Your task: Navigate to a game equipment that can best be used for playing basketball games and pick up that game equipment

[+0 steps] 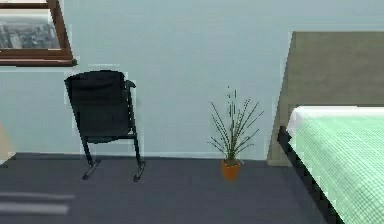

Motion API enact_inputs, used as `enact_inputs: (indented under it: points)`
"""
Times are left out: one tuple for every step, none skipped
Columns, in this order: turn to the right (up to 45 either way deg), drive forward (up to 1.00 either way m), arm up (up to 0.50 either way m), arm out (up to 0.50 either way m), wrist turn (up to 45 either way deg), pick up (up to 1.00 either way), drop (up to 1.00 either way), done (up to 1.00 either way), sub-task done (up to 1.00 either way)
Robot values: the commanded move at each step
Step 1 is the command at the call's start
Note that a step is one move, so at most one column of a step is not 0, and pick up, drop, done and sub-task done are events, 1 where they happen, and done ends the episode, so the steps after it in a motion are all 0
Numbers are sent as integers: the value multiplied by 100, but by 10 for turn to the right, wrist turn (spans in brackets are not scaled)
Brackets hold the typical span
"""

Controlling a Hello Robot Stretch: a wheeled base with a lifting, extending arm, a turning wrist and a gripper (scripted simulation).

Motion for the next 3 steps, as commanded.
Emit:
enact_inputs:
  points:
    - [-210,0,0,0,0,0,0,0,0]
    - [450,0,0,0,0,0,0,0,0]
    - [90,0,0,0,0,0,0,0,0]
